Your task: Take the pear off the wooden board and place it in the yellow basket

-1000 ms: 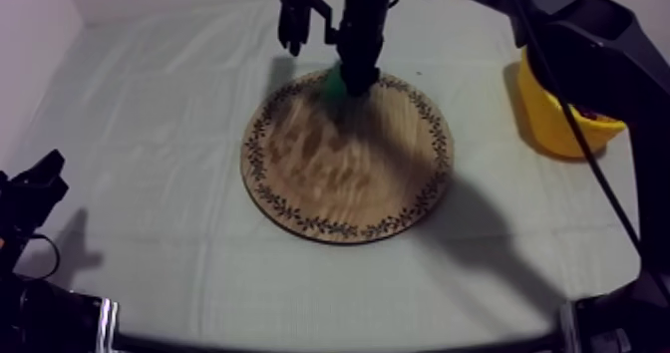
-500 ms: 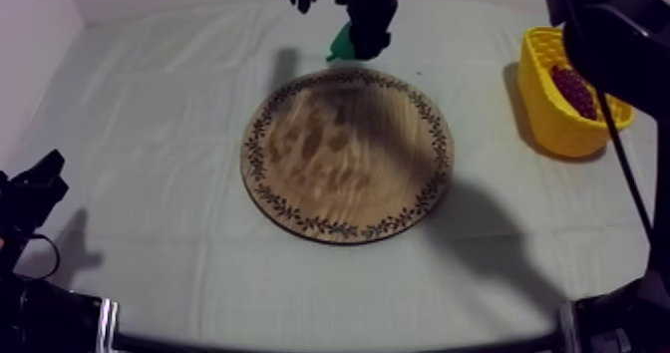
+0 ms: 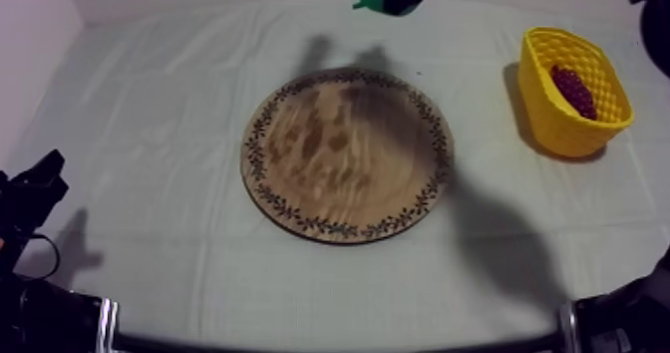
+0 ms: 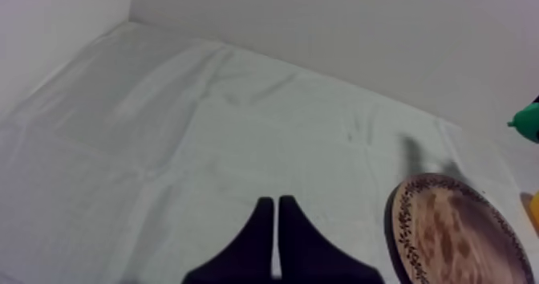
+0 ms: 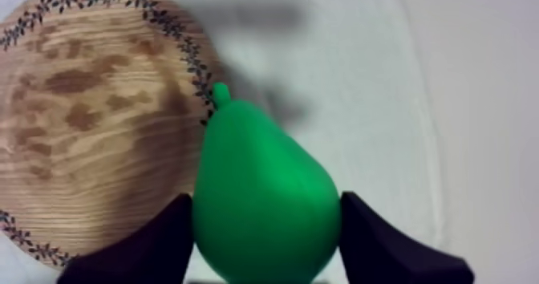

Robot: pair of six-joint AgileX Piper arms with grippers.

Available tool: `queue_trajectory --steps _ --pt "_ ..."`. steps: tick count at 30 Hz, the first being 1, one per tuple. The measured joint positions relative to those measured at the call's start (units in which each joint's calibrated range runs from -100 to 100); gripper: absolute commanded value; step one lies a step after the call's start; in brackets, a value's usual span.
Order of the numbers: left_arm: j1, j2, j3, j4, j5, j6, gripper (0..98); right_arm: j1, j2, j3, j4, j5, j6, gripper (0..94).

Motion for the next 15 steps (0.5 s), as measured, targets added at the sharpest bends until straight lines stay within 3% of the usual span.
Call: queue_trajectory --steps 15 --pt "0.0 0.0 0.0 0.00 0.0 0.0 0.1 5.0 -15.0 11.4 0.5 -3.5 -5.9 44.1"
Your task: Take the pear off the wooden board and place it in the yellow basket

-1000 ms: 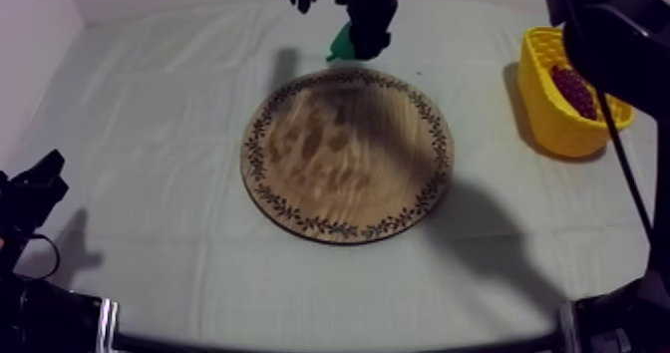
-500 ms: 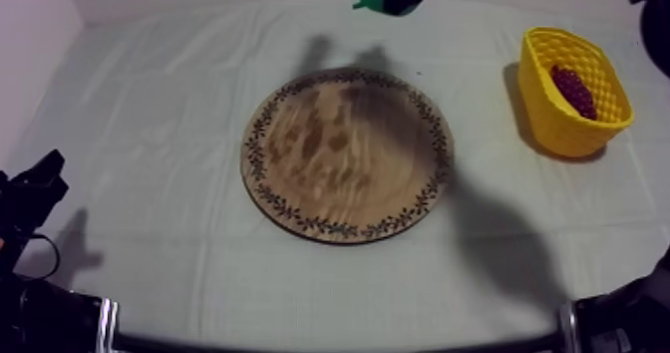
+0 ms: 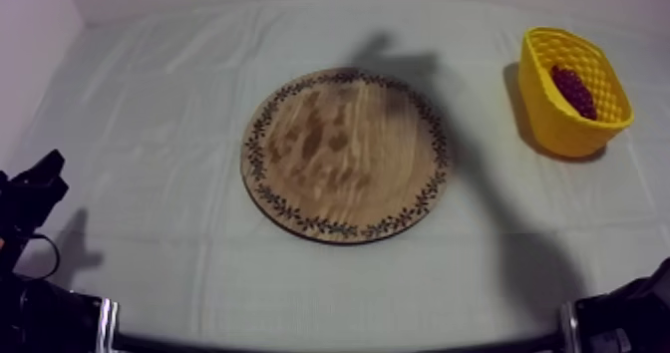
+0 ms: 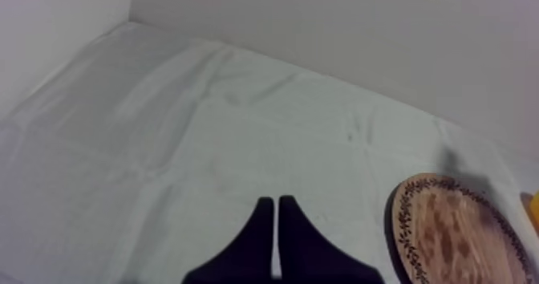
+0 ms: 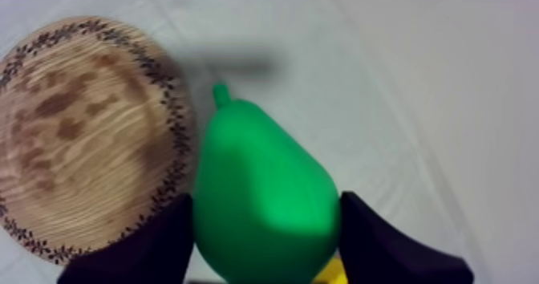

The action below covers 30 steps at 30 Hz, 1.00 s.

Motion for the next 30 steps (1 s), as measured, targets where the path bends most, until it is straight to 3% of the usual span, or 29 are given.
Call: queue_trajectory --steps 16,30 --pt "0.0 0.0 0.0 0.00 0.0 0.0 0.1 8.9 -8.8 10.3 1.5 -8.9 -6.7 44.1" --pt "0.0 0.0 0.0 0.00 0.0 0.0 0.1 15.9 -12.1 24.4 5.4 -17.5 -14.6 43.6"
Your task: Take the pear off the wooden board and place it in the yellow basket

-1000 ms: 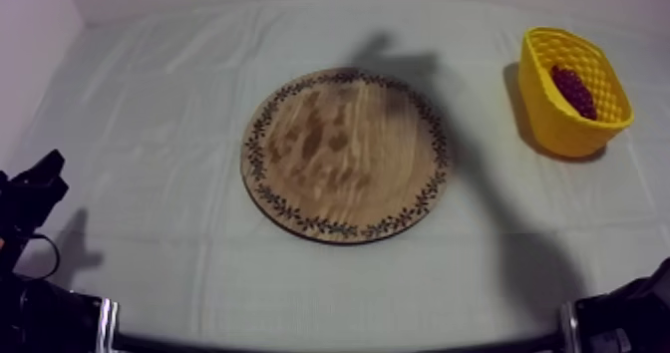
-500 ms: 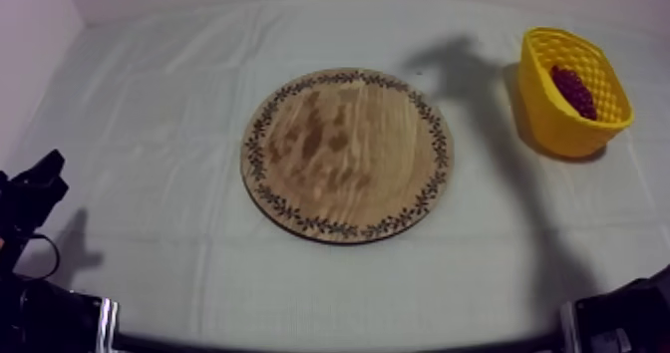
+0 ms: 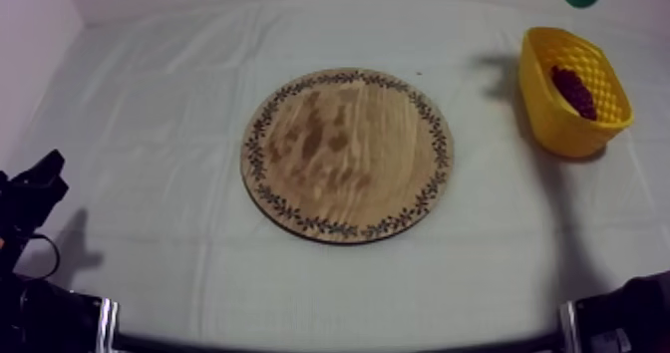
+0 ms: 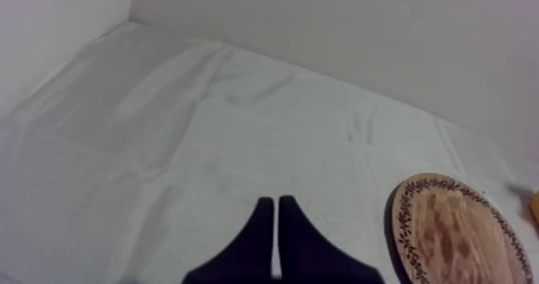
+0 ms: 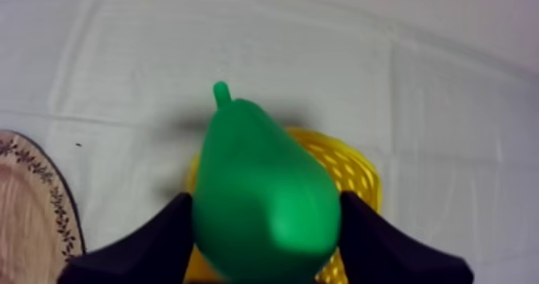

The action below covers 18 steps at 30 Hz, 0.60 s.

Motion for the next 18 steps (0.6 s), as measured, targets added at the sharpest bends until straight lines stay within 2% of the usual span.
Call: queue_trajectory --steps 5,12,18 --pt "0.0 0.0 0.0 0.00 0.0 0.0 0.1 2.0 -0.5 5.6 1.3 -2.5 -2.0 43.0" --pt "0.0 0.0 0.0 0.00 0.0 0.0 0.1 3.9 -1.1 15.8 2.1 -5.6 -2.7 42.6" --pt "0.0 0.0 0.0 0.00 0.0 0.0 0.1 3.9 -0.3 24.1 1.7 -8.3 -2.8 43.1"
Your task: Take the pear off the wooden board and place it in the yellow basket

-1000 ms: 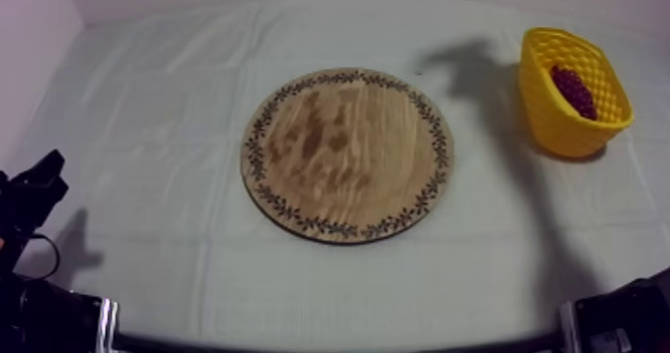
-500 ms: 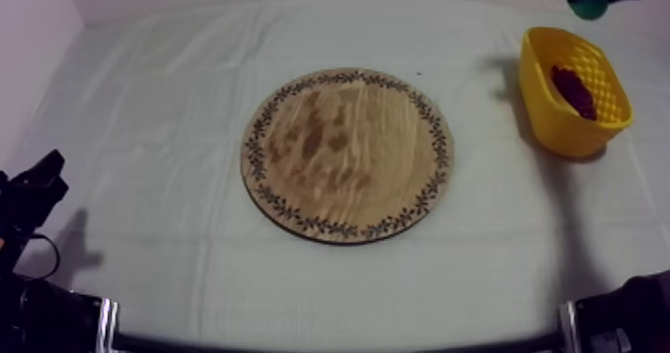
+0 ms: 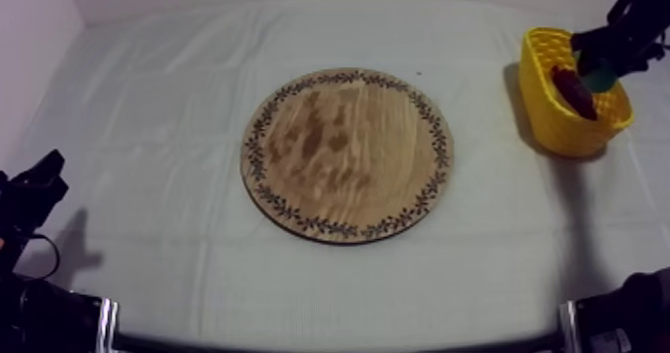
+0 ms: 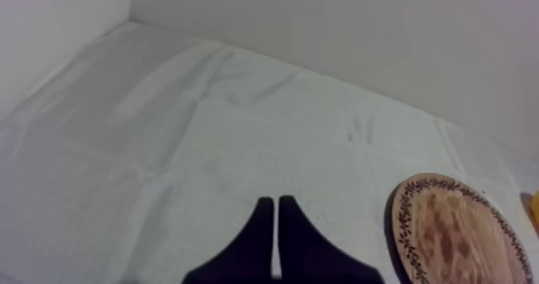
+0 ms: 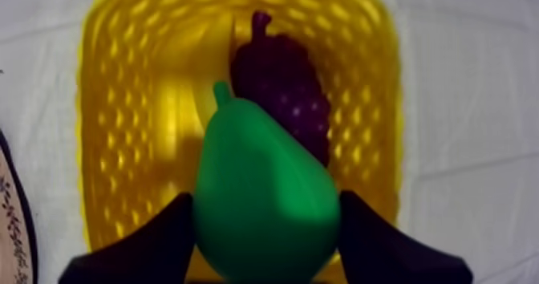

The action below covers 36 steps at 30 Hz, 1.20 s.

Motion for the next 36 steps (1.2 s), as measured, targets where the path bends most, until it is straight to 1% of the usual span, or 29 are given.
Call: queue_trajectory --steps 4,8,11,16,23,27,32,36 --pt "0.0 0.0 0.0 0.00 0.0 0.0 0.1 -0.1 1.7 1.7 -1.1 -2.3 0.4 45.8" --pt "0.0 0.0 0.0 0.00 0.0 0.0 0.1 0.1 3.4 0.4 -2.5 -3.4 1.2 54.4" --pt "0.0 0.0 0.0 0.00 0.0 0.0 0.1 0.2 4.3 -0.7 -3.7 -3.6 2.1 59.2" --pt "0.0 0.0 0.0 0.00 0.0 0.0 0.1 0.2 4.4 -2.0 -4.8 -4.2 3.4 62.1" --pt "0.0 0.0 0.0 0.00 0.0 0.0 0.1 -0.7 -0.2 -0.9 -5.0 -4.4 5.3 59.4" --pt "0.0 0.0 0.0 0.00 0.0 0.0 0.1 -1.8 -6.4 2.7 -5.0 -6.9 6.8 55.3" --pt "0.0 0.0 0.0 0.00 0.0 0.0 0.1 -4.3 -16.3 8.8 -5.8 -9.0 8.5 50.2" --pt "0.0 0.0 0.0 0.00 0.0 0.0 0.1 -6.0 -25.8 14.2 -7.6 -10.7 9.9 44.9"
